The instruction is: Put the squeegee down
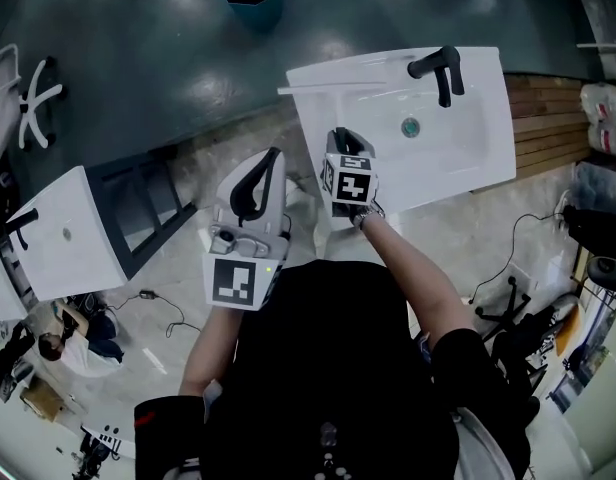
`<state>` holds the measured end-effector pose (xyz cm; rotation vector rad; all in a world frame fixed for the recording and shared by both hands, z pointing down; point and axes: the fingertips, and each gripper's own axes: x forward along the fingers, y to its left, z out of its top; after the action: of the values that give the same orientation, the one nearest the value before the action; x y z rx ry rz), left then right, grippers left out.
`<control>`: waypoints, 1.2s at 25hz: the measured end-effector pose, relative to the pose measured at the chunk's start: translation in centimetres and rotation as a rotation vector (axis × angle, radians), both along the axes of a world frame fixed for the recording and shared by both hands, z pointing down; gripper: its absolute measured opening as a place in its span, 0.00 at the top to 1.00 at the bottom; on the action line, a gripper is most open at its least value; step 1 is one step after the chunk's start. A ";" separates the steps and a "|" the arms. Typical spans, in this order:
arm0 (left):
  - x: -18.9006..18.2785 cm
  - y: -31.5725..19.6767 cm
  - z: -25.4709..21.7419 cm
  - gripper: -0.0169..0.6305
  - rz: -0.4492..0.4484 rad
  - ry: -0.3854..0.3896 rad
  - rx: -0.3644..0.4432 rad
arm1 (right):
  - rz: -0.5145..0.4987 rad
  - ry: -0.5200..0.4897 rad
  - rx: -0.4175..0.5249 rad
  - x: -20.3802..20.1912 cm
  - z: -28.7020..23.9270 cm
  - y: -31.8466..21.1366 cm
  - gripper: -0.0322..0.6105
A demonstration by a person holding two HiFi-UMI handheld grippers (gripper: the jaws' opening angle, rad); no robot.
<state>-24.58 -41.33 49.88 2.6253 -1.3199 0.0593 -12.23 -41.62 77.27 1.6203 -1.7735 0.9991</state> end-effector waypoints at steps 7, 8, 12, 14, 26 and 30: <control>-0.2 0.4 0.3 0.97 0.041 -0.005 -0.008 | -0.012 0.018 -0.009 0.1 1.1 0.4 0.79; -0.3 0.5 0.3 0.97 0.043 -0.005 -0.010 | -0.014 0.017 -0.012 0.1 1.2 0.4 0.79; -0.4 0.6 0.5 0.97 0.040 -0.007 -0.012 | -0.030 0.011 -0.017 0.0 1.5 0.5 0.79; -0.3 0.6 0.5 0.97 0.037 -0.007 -0.010 | -0.039 0.009 -0.016 0.0 1.7 0.5 0.79; 1.0 1.8 0.8 0.97 0.013 -0.029 -0.021 | -0.106 -0.055 0.011 0.0 0.7 1.1 0.69; 2.1 2.5 0.8 0.97 0.003 -0.027 -0.025 | -0.119 -0.067 0.030 1.3 -0.5 1.9 0.67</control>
<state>-22.47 -38.80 50.66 2.6147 -1.3154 0.1106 -10.95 -39.76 76.78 1.4952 -1.9148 0.9864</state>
